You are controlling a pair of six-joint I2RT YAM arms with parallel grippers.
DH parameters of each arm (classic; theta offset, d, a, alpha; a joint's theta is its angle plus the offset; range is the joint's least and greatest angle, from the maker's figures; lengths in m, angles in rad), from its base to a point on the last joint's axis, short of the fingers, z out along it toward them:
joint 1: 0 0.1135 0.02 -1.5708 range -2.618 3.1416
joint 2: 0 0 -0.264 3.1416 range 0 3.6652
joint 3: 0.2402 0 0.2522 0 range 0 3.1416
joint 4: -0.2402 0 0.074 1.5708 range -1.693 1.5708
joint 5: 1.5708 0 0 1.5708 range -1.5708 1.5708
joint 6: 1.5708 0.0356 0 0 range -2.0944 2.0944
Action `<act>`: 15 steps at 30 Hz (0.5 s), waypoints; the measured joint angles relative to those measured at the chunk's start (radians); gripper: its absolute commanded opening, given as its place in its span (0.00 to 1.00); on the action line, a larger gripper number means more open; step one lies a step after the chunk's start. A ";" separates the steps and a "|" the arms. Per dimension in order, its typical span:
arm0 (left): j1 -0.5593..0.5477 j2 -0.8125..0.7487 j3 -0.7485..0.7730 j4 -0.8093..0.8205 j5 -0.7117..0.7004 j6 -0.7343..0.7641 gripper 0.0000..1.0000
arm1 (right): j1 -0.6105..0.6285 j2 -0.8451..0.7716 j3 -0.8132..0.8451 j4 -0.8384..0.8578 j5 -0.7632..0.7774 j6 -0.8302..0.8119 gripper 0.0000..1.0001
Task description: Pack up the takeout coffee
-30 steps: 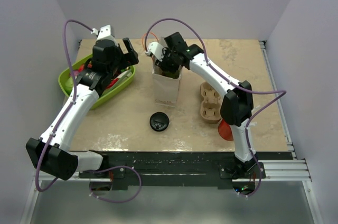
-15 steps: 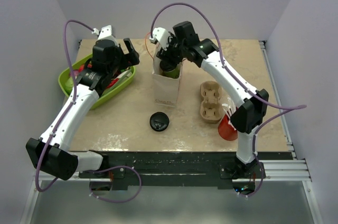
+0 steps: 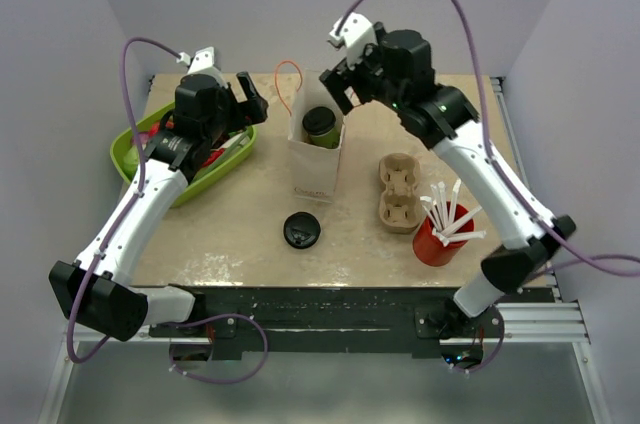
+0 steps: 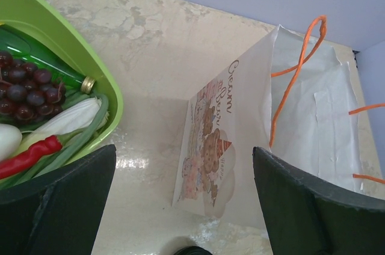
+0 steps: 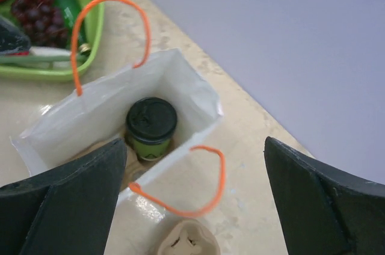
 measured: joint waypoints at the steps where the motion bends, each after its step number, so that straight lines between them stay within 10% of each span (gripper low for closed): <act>1: 0.000 0.000 0.000 0.003 0.003 0.000 1.00 | 0.000 -0.053 -0.043 0.023 0.035 0.020 0.98; 15: 0.000 -0.002 -0.024 0.060 0.058 0.018 1.00 | -0.295 -0.518 -0.509 -0.203 0.552 0.635 0.91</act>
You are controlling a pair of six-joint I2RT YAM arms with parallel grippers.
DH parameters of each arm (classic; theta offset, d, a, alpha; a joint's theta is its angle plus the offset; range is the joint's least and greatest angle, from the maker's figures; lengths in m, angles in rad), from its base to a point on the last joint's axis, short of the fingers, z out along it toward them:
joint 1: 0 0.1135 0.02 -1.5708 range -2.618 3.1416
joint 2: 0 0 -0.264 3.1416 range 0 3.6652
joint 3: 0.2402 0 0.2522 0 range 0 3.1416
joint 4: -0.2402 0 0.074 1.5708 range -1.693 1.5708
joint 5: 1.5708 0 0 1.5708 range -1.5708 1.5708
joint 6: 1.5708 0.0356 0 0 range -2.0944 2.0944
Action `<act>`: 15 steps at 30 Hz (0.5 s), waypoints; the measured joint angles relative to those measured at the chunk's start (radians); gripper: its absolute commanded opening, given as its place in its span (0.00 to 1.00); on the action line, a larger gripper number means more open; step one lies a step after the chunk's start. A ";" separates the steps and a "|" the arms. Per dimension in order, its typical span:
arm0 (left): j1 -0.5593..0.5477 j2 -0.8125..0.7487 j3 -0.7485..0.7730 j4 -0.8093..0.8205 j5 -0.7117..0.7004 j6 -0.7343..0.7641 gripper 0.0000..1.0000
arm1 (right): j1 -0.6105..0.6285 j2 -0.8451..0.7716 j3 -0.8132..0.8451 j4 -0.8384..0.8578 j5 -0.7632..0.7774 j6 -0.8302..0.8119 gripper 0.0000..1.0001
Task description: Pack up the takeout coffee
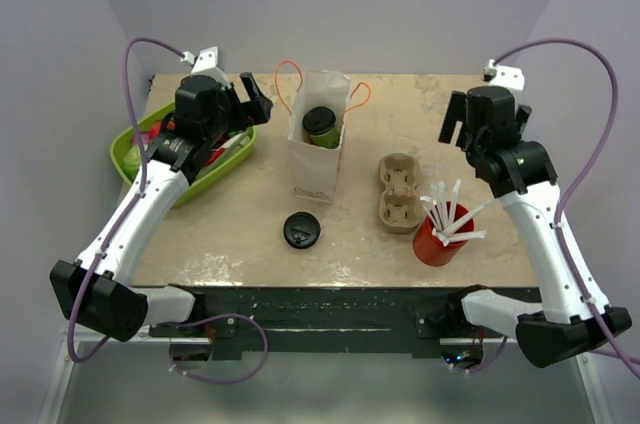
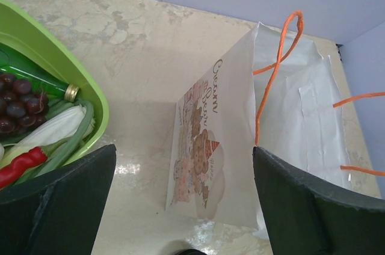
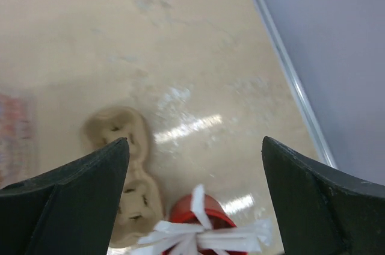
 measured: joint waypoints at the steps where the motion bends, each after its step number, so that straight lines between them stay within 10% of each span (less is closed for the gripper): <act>1: 0.000 0.000 0.000 0.001 0.002 0.000 1.00 | -0.041 -0.006 -0.034 -0.026 0.007 0.031 0.88; 15: 0.000 0.000 -0.009 0.003 -0.004 0.000 1.00 | -0.150 -0.018 -0.282 -0.130 -0.172 0.191 0.72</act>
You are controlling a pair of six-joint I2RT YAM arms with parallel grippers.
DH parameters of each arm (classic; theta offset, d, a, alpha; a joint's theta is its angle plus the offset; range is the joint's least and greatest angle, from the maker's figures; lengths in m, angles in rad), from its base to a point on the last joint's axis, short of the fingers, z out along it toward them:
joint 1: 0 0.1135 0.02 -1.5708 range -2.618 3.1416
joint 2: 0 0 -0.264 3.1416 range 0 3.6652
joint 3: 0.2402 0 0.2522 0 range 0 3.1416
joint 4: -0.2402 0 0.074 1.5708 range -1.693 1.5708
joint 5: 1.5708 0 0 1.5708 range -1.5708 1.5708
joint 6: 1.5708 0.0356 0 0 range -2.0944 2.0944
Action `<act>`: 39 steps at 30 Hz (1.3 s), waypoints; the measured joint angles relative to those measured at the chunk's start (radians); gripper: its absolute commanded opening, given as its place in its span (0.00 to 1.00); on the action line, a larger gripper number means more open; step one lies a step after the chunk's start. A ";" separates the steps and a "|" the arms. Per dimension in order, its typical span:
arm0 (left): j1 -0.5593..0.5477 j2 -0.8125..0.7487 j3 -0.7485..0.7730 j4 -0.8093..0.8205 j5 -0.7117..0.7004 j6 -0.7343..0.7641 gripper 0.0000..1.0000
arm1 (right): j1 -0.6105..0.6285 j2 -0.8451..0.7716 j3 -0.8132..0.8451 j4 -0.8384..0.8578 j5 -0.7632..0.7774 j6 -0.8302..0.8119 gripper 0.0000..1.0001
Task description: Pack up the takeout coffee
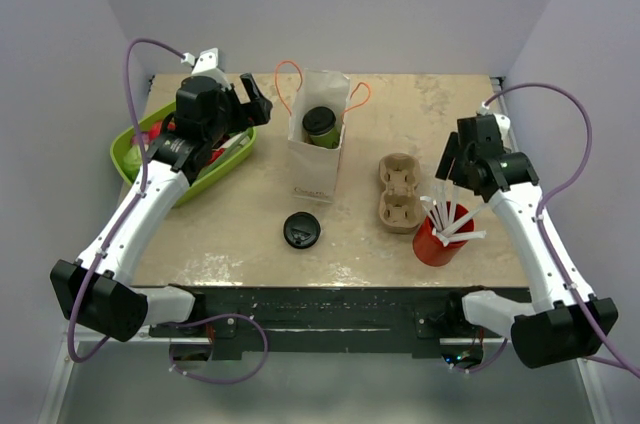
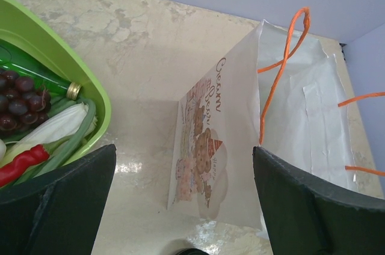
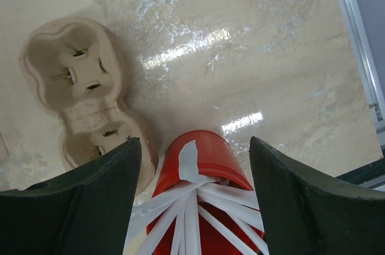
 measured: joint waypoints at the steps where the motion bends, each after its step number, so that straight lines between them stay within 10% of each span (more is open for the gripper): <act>1: 0.000 0.000 0.000 0.000 0.000 0.000 1.00 | 0.000 -0.001 -0.010 0.000 0.002 0.007 0.70; 6: 0.000 0.000 0.000 -0.001 0.000 0.000 1.00 | -0.004 -0.005 -0.060 0.002 -0.005 0.032 0.57; 16: 0.000 0.000 0.000 -0.002 0.000 0.000 1.00 | -0.006 -0.036 -0.093 0.017 -0.034 0.036 0.00; 30: 0.000 -0.006 -0.014 -0.004 -0.011 0.000 1.00 | -0.007 -0.066 0.533 -0.007 -0.078 -0.103 0.00; 39: 0.000 -0.009 -0.014 -0.004 -0.012 0.000 1.00 | -0.008 0.034 0.687 0.455 -0.586 -0.102 0.00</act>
